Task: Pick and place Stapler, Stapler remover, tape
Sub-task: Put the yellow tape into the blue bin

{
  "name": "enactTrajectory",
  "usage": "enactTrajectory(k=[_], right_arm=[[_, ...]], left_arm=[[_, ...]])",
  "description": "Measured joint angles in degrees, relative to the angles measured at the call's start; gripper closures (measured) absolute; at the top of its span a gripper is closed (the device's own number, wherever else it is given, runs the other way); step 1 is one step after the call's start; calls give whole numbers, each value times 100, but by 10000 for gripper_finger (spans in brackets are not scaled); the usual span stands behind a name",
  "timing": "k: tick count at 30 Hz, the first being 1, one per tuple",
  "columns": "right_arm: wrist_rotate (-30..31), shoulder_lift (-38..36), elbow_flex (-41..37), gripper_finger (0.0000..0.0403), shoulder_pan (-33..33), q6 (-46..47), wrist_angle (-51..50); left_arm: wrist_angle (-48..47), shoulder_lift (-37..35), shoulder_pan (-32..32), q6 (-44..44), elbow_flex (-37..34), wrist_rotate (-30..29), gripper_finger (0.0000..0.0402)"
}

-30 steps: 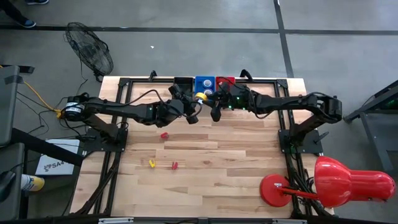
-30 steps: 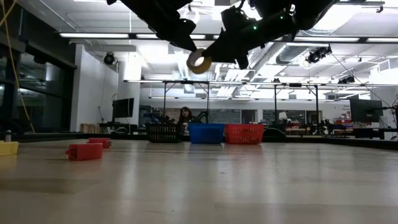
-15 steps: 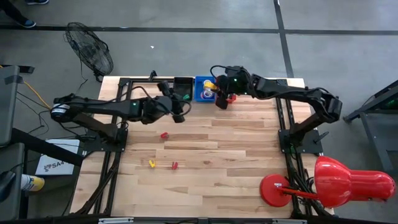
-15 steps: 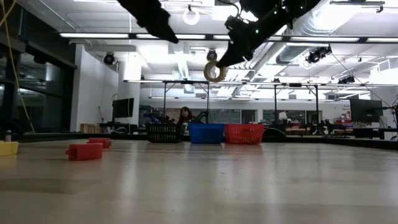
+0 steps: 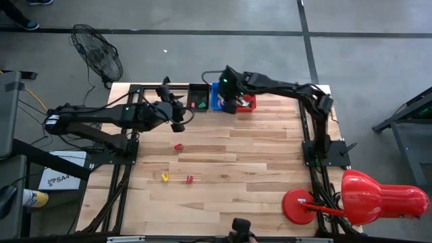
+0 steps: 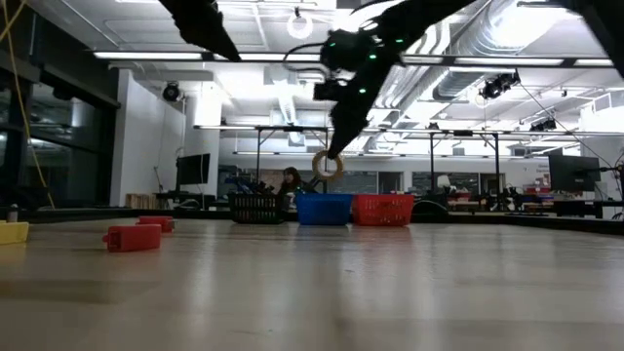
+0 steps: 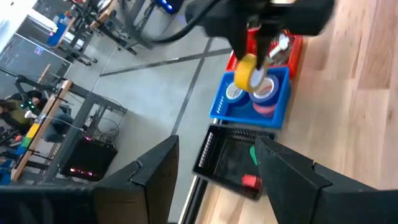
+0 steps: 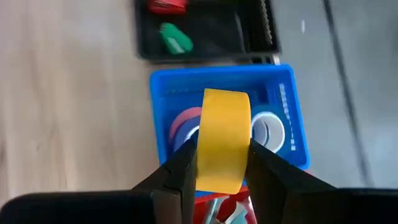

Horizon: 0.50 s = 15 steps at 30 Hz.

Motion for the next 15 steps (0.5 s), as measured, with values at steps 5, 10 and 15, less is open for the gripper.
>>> enactTrajectory(k=[5,10,15], right_arm=[[-27,842,1573,304,-243,2114,-1016],[-961,1488,2421,304,-565,4289,-1446],[-918,1660,2397,304,-575,5089,-1388]], left_arm=[[-287,-121,0,-214,0,60,196],[-535,-121,0,-280,0,76,196],[-656,-121,0,-280,0,69,195]])
